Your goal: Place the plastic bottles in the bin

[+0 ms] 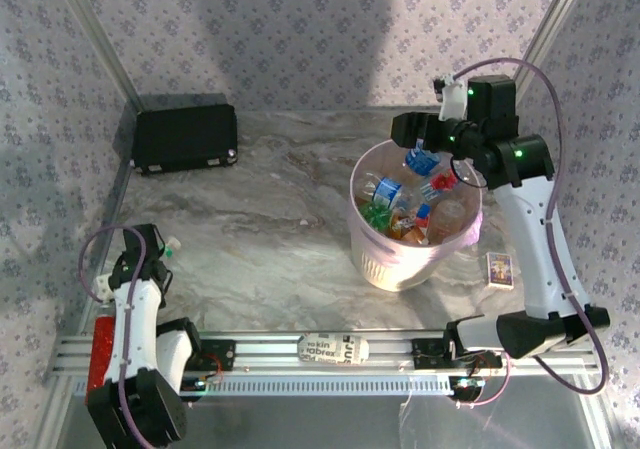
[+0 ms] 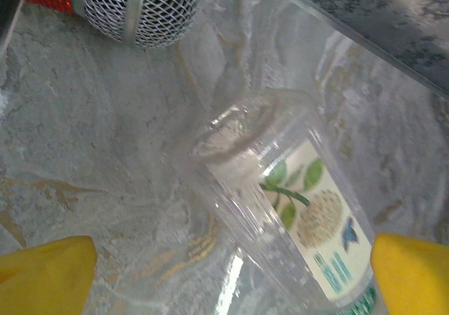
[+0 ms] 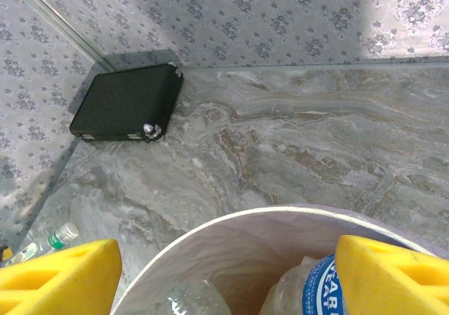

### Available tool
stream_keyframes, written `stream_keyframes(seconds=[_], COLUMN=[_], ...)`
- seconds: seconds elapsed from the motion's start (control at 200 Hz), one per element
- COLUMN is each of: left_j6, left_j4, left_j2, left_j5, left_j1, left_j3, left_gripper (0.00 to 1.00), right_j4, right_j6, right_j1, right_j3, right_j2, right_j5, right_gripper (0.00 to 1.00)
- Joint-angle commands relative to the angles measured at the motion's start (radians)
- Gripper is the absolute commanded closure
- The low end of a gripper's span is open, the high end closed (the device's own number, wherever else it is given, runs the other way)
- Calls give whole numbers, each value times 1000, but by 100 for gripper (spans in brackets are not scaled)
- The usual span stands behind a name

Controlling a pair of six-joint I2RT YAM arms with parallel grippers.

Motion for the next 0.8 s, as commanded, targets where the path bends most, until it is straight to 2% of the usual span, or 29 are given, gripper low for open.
stream_keyframes(seconds=[0.0,0.205,0.41,0.645,0.795], left_j6=[-37,0,30,48,70], left_j4=[86,158,195,261,256], left_j2=[60,139,159,195,159], left_j5=[-62,-79,-57,20,36], left_j1=[21,45,75,117,120], left_j3=[0,20,1,-44,-38], left_gripper=[0,0,13,31,38], right_j4=[-61,-73,-53,-32,-19], right_j6=[-20,-17,-12,-11,-3], right_j1=[6,8,11,11,12], right_j3=[38,26,6,-2,11], right_j2=[-21,-36,-39,-32,-12], right_j5=[16,30,28,30,17], right_gripper=[19,19,19,19,19])
